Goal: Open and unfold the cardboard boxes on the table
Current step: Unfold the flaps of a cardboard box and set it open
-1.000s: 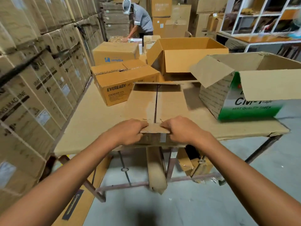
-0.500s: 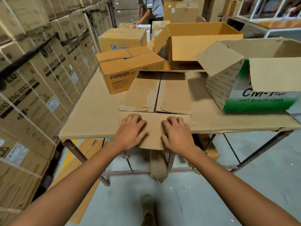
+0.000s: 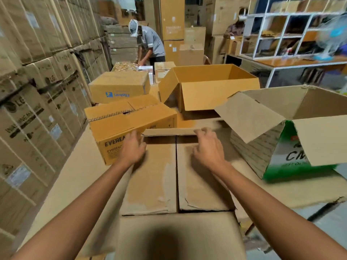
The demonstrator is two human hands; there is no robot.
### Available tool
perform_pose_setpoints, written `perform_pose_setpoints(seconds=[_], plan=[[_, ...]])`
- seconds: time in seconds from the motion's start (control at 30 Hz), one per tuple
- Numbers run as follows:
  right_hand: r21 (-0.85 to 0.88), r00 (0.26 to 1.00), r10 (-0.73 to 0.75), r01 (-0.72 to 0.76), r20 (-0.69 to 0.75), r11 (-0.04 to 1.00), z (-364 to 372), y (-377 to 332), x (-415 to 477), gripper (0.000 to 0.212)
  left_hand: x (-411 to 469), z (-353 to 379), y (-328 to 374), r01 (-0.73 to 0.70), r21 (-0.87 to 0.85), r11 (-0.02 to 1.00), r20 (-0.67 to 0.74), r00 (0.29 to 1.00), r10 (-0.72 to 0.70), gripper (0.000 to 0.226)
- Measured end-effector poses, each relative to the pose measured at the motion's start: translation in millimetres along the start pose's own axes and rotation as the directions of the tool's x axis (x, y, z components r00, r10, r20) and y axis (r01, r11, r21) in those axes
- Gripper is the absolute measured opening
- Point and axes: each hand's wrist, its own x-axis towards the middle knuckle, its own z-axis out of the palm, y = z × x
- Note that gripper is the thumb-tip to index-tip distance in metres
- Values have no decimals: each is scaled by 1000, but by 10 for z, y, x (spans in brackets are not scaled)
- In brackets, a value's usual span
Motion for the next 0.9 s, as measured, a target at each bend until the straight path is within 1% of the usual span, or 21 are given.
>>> perform_pose_setpoints(seconds=[0.07,0.1,0.17,0.2,0.23,0.27,0.3,0.33,0.37,0.43,0.5,0.53,0.57,0.6,0.63,0.67,0.73,0.77,0.8,0.9], plan=[[-29,996,83,-84,-9,996,77,66,358,54,375,90,-131,89,-106,990,69,994,-82,52],[-31,992,128,-128,13,991,137,127,526,52,551,149,-227,133,-157,979,118,986,-115,53],[68,969,224,-232,104,970,259,269,767,37,784,277,-381,205,-270,941,222,964,-146,52],[143,955,263,-281,135,949,311,329,853,25,863,366,-417,209,-331,920,254,959,-126,47],[209,950,282,-305,135,929,352,378,914,15,943,476,-452,195,-392,899,258,961,-96,37],[249,956,275,-293,104,923,373,418,967,9,984,539,-414,171,-459,872,239,969,-64,26],[273,964,261,-267,57,924,368,454,1009,6,1028,602,-358,154,-525,837,211,976,-48,22],[299,967,253,-242,0,923,341,491,1049,5,1064,656,-287,141,-574,806,192,981,-34,24],[329,964,258,-225,-61,917,301,539,1093,6,1099,695,-201,133,-608,783,188,982,-21,31],[385,931,312,-222,-190,896,228,678,1210,24,1189,769,-34,123,-632,765,209,978,15,49],[398,885,380,-257,-269,881,208,853,1361,42,1297,911,135,107,-651,751,228,972,59,54],[385,870,408,-288,-278,877,232,939,1440,49,1351,999,226,106,-654,749,227,972,60,55],[359,863,425,-319,-271,877,275,1014,1500,53,1408,1092,302,116,-641,759,214,976,32,57],[308,874,418,-338,-248,890,342,1077,1539,54,1453,1172,385,126,-612,781,188,982,-11,60],[235,902,382,-335,-199,913,450,1137,1548,53,1507,1257,423,136,-564,815,160,986,-53,62],[157,934,337,-318,-122,935,579,1187,1526,51,1560,1332,439,134,-493,860,140,987,-74,63],[57,960,273,-276,55,959,842,1265,1433,48,1644,1428,416,130,-254,959,174,981,-87,63],[49,960,260,-266,104,963,936,1290,1379,48,1662,1455,398,114,-130,985,202,976,-86,62],[80,959,257,-268,122,960,994,1301,1344,47,1674,1481,374,85,-35,996,209,975,-76,62],[268,960,253,-276,119,923,967,1232,1325,44,1666,1490,346,23,121,992,174,984,-44,65]])
